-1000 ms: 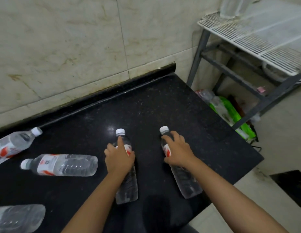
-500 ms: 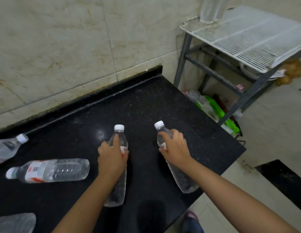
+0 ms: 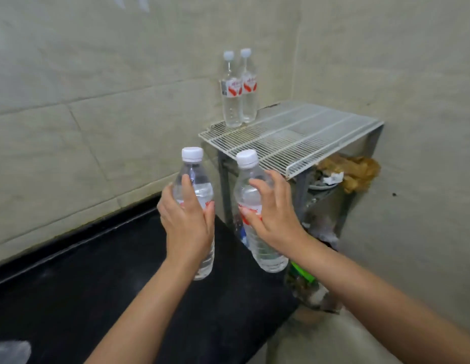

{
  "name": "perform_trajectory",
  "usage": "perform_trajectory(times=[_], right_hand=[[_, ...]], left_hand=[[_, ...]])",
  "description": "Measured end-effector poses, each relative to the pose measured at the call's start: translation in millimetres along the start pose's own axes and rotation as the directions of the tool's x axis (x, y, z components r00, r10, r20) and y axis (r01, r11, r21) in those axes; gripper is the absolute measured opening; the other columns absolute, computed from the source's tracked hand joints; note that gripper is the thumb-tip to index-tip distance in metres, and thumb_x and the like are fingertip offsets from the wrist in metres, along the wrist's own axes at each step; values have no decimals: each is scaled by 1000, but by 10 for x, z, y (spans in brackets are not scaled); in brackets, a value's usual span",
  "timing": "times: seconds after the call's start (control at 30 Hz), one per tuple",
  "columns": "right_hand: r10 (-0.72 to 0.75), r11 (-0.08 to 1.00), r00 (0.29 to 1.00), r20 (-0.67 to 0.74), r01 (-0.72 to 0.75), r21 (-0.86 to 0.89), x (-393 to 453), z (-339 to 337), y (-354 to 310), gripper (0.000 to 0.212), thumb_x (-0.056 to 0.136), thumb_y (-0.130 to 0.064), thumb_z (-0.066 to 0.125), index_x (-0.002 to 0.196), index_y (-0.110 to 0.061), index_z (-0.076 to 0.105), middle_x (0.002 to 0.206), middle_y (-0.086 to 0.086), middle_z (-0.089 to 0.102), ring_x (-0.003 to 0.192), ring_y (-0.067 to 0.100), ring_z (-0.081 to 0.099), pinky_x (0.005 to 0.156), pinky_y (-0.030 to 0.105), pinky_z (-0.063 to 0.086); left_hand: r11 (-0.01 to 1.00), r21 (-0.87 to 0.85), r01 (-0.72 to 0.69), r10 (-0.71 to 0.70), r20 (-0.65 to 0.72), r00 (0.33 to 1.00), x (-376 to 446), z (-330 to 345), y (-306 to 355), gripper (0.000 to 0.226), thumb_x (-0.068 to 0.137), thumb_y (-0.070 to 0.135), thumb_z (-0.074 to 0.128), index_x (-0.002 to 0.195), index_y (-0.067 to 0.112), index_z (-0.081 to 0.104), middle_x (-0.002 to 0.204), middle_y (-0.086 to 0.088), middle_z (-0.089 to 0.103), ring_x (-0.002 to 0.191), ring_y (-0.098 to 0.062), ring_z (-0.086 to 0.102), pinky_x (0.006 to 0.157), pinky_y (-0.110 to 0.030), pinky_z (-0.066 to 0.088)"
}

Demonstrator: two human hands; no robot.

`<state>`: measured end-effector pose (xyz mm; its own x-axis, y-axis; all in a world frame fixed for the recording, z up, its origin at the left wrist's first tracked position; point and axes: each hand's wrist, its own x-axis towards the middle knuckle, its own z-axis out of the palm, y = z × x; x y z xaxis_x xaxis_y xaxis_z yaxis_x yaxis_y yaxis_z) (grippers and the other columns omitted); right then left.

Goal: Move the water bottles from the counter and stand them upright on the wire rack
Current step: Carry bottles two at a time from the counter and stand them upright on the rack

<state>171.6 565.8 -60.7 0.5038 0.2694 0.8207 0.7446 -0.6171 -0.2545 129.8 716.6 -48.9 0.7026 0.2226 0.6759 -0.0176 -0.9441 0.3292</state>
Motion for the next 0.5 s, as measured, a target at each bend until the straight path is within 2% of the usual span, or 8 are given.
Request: perform_trajectory(times=[0.1,0.17,0.3,0.43,0.5], right_hand=[[-64,997,994,-87,61,-36,345,-519,436,42,80,-33,47,116,-17,33,121,9,25,106,29,31,94,37,34],[-78,996,987,-140,71,-55,554,-808,721,42,80,-34,47,117,-18,33,121,9,25,106,28,32,95,34,33],[-110,989,966,-233,83,-121,893,-1095,1169,44,79,-34,45,117,-15,32,119,9,26,103,27,32,90,41,37],[-131,986,945,-301,92,-143,1233,-1133,1598,52,79,-34,44,123,-10,30,119,10,26,102,28,31,94,35,37],[-125,987,944,-305,85,-139,1408,-1081,1805,56,80,-34,44,126,-6,29,120,14,28,103,29,31,91,43,41]], left_hand=[[999,-36,-20,17,-83,996,278,95,622,55,80,31,43,123,-1,32,104,-49,50,84,-58,56,72,-61,48],[999,-21,-50,47,-133,990,487,146,969,55,80,33,42,123,-1,32,104,-48,50,84,-57,57,73,-60,48],[998,9,-69,70,-203,977,911,265,1395,57,79,35,41,122,-1,33,103,-47,51,78,-54,57,69,-58,50],[995,52,-89,99,-255,962,1347,508,1619,58,78,35,41,122,-1,34,101,-46,54,75,-53,59,65,-58,51],[992,72,-101,118,-292,949,1543,677,1644,58,77,34,41,122,-2,35,100,-46,54,73,-54,59,65,-59,50]])
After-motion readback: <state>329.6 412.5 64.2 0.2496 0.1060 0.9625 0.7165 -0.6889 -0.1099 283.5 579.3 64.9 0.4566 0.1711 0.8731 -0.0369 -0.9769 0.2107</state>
